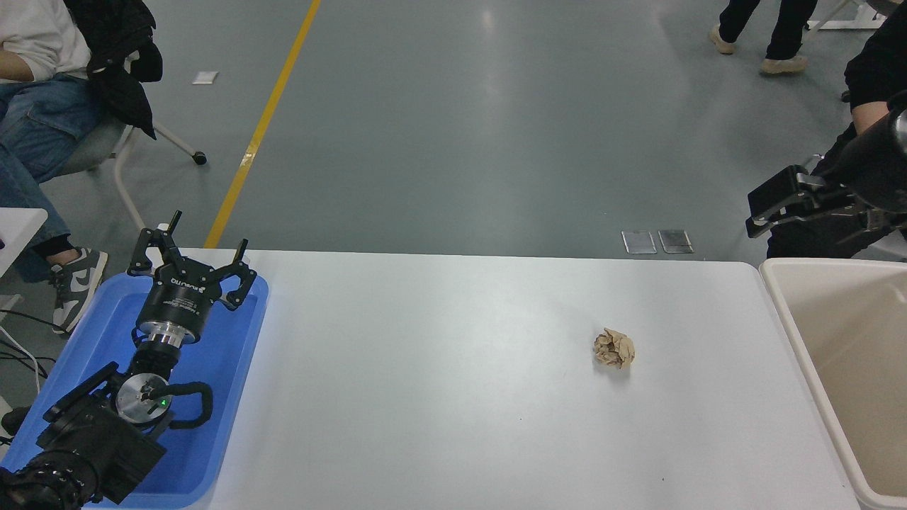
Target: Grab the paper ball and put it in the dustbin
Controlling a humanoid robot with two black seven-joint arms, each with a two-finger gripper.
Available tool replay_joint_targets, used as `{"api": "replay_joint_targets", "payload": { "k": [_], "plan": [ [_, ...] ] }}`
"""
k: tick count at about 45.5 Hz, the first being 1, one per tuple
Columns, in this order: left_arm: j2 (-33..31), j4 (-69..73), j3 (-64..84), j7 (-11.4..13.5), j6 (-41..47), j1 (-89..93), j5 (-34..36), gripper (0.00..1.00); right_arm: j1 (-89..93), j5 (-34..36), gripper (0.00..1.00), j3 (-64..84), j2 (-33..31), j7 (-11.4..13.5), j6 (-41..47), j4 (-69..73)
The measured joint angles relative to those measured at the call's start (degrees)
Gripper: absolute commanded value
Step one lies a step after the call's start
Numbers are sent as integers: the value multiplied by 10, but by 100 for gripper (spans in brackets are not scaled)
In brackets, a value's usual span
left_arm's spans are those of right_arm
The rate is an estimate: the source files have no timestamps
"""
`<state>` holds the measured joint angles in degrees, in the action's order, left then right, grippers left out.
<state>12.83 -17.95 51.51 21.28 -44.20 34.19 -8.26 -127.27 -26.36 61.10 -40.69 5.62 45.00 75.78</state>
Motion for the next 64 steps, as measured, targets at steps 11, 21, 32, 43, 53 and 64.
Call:
{"api": "replay_joint_targets", "payload": {
  "k": [11,21,32,43,53,64],
  "plan": [
    [0,0,0,0,0,0,0,100,1,0,100,0,-5,0,0,0],
    [0,0,0,0,0,0,0,100,1,-1,100,1,-6,0,0,0],
    [0,0,0,0,0,0,0,100,5,-1,100,1,-7,0,0,0],
    [0,0,0,0,0,0,0,100,8,-2,100,1,-7,0,0,-4],
    [0,0,0,0,0,0,0,100,16,-2,100,-8,-7,0,0,-6],
    [0,0,0,0,0,0,0,100,33,3,100,-13,-10,-1,0,-23]
  ]
}}
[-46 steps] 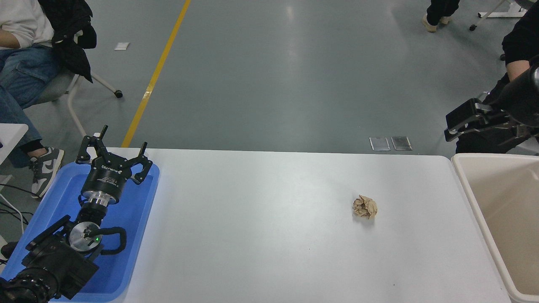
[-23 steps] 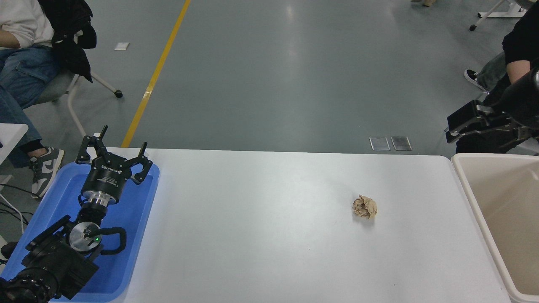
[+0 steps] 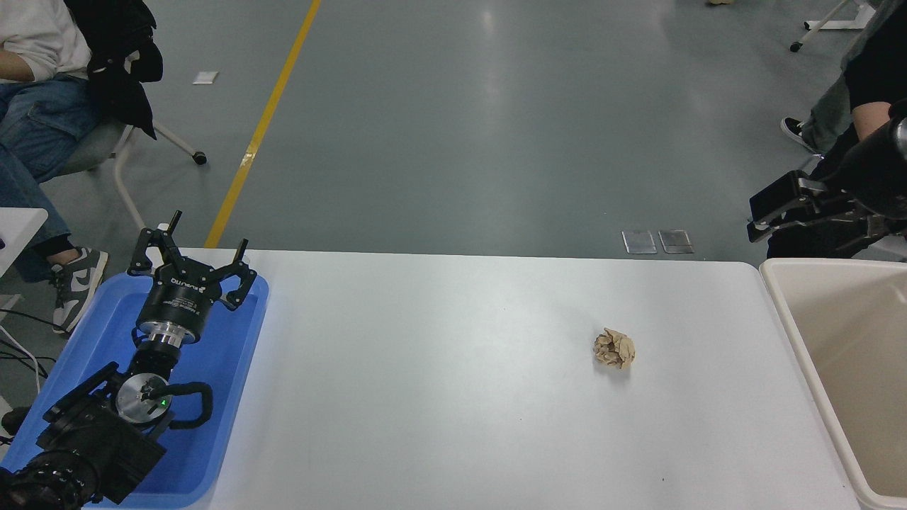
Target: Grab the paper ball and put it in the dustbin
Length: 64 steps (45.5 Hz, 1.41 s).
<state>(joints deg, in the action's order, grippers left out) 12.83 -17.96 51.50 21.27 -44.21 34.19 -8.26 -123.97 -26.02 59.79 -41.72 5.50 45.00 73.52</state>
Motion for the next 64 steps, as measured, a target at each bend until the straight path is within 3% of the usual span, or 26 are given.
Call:
{"api": "replay_joint_targets", "payload": {
  "k": [41,64],
  "plan": [
    [0,0,0,0,0,0,0,100,41,6,100,-1,18,-3,-4,-51],
    [0,0,0,0,0,0,0,100,217,0,100,-65,153,-4,-239,-73]
  ]
}}
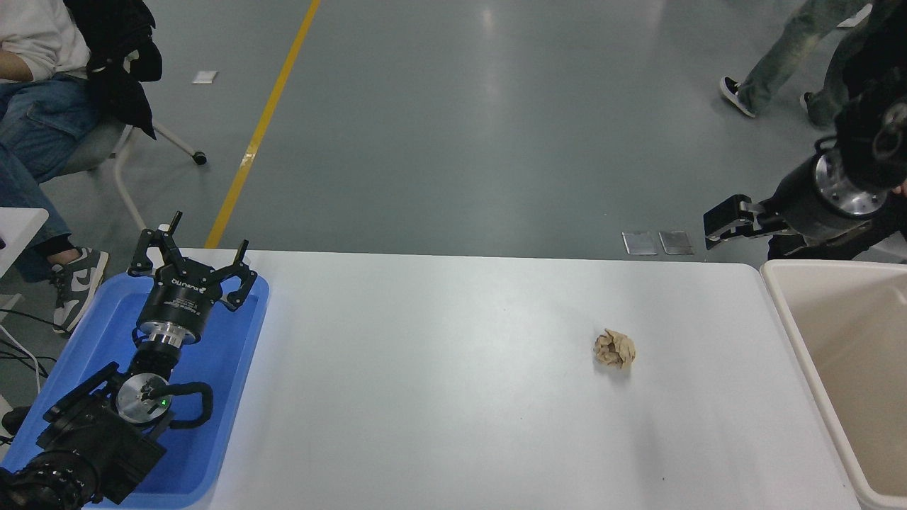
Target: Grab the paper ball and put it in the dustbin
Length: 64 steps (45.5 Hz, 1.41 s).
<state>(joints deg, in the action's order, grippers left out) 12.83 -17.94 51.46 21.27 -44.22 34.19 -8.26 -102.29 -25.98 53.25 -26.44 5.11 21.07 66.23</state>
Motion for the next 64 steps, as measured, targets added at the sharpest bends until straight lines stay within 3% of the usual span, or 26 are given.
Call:
{"api": "replay_joint_targets", "payload": {
  "k": [36,64],
  "plan": [
    [0,0,0,0,0,0,0,100,290,-18,100,-117,130,-7,-126,-189],
    [0,0,0,0,0,0,0,100,372,-36,99,-120,166,-9,-176,-262]
  ]
}}
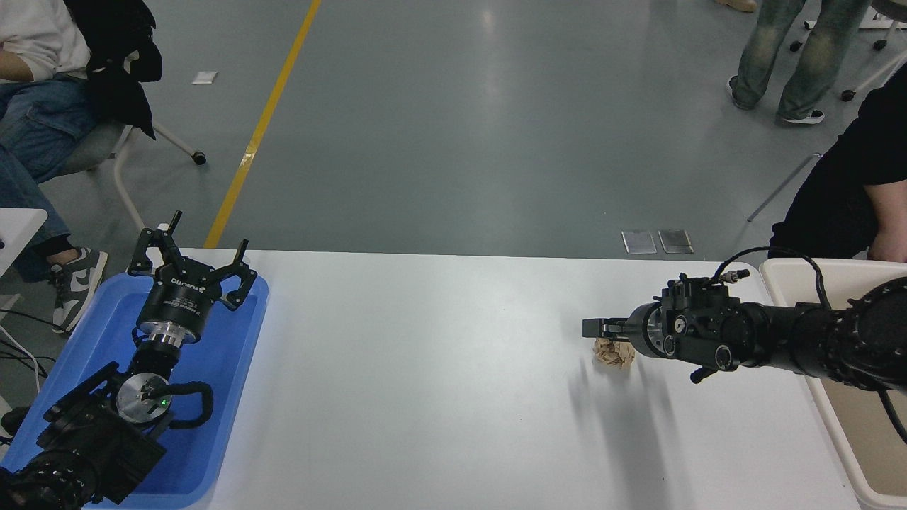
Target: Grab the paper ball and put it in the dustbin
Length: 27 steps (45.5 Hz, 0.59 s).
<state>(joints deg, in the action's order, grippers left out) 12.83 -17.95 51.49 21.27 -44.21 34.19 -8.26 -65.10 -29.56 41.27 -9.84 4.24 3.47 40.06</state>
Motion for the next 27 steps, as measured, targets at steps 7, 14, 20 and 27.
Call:
{"api": "replay_joint_targets", "payload": {
  "k": [7,14,20,27],
  "plan": [
    [0,0,0,0,0,0,0,100,11,0,83,1,4,0,-3,-9],
    [0,0,0,0,0,0,0,100,16,-4,43,6,8,-1,-4,-12],
    [0,0,0,0,0,0,0,100,18,-23,9,12,11,-4,-5,-13],
    [0,0,0,0,0,0,0,100,17,-39,0,15,14,-7,-5,-10]
  ]
}}
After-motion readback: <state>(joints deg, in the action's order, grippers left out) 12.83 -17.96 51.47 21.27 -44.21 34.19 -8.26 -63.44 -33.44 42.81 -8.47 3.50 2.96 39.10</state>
